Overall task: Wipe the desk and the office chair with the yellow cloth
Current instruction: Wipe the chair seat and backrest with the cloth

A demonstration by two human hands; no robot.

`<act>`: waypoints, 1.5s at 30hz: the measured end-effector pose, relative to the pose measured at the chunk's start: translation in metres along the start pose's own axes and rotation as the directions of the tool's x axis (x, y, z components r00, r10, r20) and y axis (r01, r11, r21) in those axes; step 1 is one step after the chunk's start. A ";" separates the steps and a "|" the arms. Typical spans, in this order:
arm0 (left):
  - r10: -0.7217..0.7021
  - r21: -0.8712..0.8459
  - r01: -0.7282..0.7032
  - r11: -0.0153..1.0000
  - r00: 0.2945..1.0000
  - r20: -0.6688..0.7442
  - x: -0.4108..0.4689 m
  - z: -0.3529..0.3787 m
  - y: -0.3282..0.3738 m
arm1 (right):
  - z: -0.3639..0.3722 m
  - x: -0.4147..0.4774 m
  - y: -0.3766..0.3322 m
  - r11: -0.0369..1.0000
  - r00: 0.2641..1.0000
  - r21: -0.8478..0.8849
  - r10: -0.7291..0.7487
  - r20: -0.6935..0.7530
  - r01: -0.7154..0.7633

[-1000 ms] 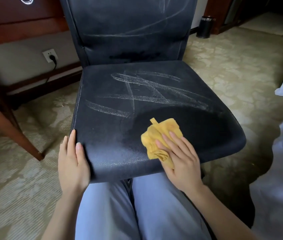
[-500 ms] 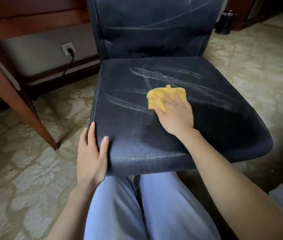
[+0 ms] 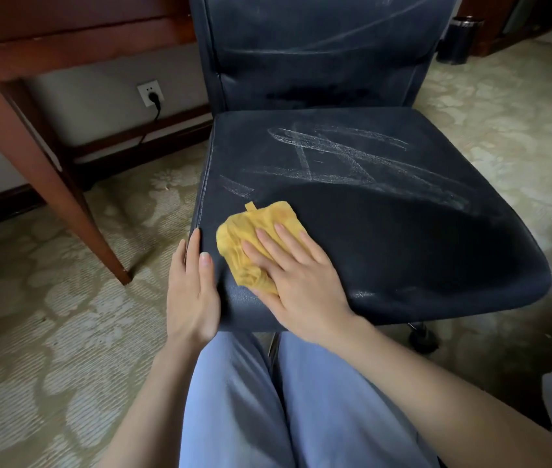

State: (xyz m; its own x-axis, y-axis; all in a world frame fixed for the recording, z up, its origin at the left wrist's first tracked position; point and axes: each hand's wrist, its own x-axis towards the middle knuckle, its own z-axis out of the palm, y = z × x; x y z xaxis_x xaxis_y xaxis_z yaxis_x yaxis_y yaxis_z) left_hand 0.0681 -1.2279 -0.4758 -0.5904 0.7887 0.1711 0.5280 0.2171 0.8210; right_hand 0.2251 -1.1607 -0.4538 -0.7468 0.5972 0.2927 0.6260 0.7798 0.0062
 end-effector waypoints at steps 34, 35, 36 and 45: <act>-0.036 -0.150 0.041 0.988 0.999 0.039 -0.001 -0.003 -0.002 | 0.009 0.136 0.015 0.986 0.954 0.169 -0.049 0.297 -0.002; -0.061 -0.184 0.070 0.981 0.997 0.053 -0.001 -0.004 -0.002 | 0.006 0.127 0.012 0.984 0.952 0.171 -0.091 0.293 0.042; -0.087 -0.213 0.099 0.972 0.994 0.067 -0.001 -0.005 -0.002 | 0.003 0.117 0.009 0.981 0.948 0.174 -0.133 0.288 0.084; -0.245 -0.413 0.274 0.868 0.962 0.123 -0.018 -0.020 -0.019 | -0.013 0.016 -0.003 0.901 0.874 0.020 -0.426 0.232 0.434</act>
State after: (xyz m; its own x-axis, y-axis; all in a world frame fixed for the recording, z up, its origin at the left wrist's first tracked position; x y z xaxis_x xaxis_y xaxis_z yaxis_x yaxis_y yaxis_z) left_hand 0.0560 -1.2576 -0.4834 -0.6221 0.7761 -0.1030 0.0447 0.1665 0.9850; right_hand 0.2143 -1.1563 -0.4372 -0.9719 0.2334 0.0310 0.2354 0.9652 0.1139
